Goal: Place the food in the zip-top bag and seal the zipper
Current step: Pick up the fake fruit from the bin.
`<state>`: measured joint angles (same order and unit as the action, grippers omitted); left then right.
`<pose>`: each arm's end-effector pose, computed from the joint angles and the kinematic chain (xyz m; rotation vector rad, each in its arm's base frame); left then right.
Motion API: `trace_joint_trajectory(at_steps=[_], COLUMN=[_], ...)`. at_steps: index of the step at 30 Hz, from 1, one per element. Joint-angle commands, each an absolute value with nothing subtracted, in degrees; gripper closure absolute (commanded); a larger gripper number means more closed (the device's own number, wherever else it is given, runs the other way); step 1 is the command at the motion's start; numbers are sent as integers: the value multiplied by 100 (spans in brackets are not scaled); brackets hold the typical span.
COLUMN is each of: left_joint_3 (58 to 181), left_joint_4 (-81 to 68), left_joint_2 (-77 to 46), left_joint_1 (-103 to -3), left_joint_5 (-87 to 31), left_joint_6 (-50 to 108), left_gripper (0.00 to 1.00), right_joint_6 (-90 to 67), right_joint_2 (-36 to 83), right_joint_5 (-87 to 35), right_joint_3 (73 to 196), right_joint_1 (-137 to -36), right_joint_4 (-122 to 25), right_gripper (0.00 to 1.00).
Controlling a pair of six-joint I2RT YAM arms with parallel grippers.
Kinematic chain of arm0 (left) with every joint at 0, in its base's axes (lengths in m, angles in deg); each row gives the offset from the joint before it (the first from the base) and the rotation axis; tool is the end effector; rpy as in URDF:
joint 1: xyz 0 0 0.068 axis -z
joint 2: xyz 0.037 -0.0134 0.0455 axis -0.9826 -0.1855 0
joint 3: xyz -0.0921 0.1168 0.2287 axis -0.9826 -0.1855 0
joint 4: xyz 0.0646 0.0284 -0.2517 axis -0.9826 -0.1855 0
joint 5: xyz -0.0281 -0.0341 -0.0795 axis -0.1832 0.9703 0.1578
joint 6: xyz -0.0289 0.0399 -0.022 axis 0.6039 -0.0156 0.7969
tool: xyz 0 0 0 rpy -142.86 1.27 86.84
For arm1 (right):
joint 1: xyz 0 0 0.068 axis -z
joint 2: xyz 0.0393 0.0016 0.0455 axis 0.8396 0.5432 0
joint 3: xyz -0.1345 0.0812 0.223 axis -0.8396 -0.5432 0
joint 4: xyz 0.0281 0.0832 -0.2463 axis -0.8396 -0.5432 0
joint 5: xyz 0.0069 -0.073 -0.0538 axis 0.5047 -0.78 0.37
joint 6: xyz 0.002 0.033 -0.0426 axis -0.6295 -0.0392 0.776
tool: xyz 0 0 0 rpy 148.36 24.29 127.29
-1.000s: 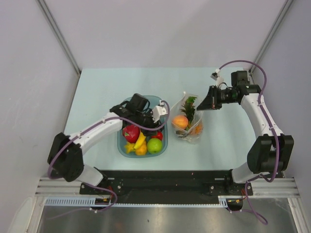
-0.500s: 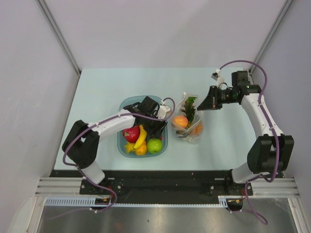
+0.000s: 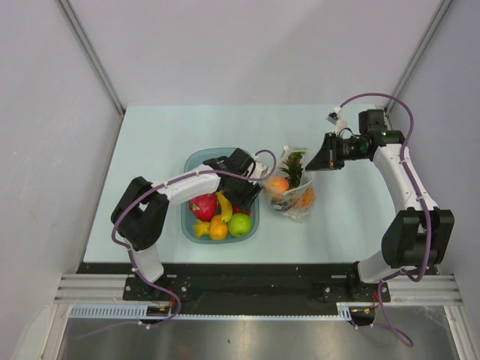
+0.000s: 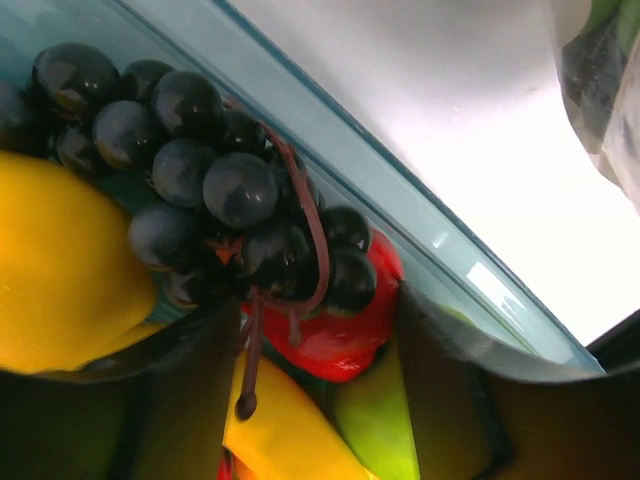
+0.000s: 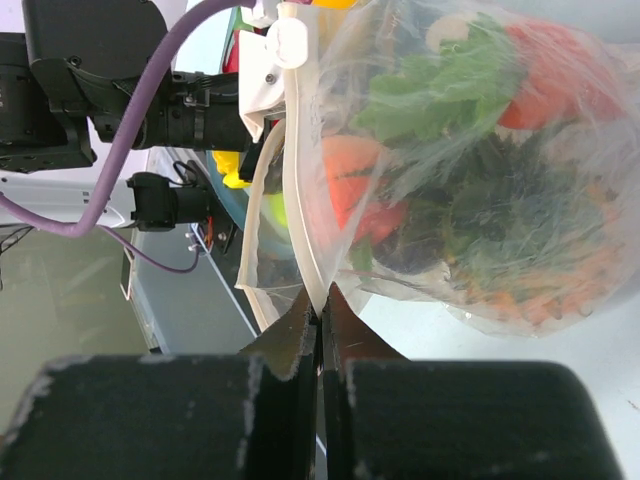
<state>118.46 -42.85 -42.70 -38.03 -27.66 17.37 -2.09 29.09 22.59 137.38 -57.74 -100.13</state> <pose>0.2688 -0.2431 0.1937 1.0171 2.5846 -0.4008 0.3025 0.0329 0.3210 -0.3997 2.3300 1.2317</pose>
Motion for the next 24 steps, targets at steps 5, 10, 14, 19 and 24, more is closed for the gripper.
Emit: trace_joint_trajectory(at_steps=[5,10,14,19,24], left_joint_3=[12231,12381,12495,12732,13249], left_joint_4=[-4653,-4891,-4953,-4935,-4523], left_joint_2=[-3744,-3181,-2830,-2514,-2214], left_joint_1=[-3756,-3853,-3949,-3994,-4011], left_joint_5=[-2758,-2802,-2776,-2644,-2355], left_joint_6=[1603,1470,1399,1320,1285], left_gripper=[67,80,82,86,85], right_joint_6=[-31,57,128,163,233], right_joint_2=[2804,2839,2892,2980,3050], right_joint_5=[2334,2360,2369,2395,2430], right_joint_3=[14016,14051,14060,14104,14201], right_joint_1=[-5754,-5762,-5841,-5929,-6026], right_joint_4=[-10114,-10149,-10167,-10167,-10219], right_gripper=[100,100,100,100,100])
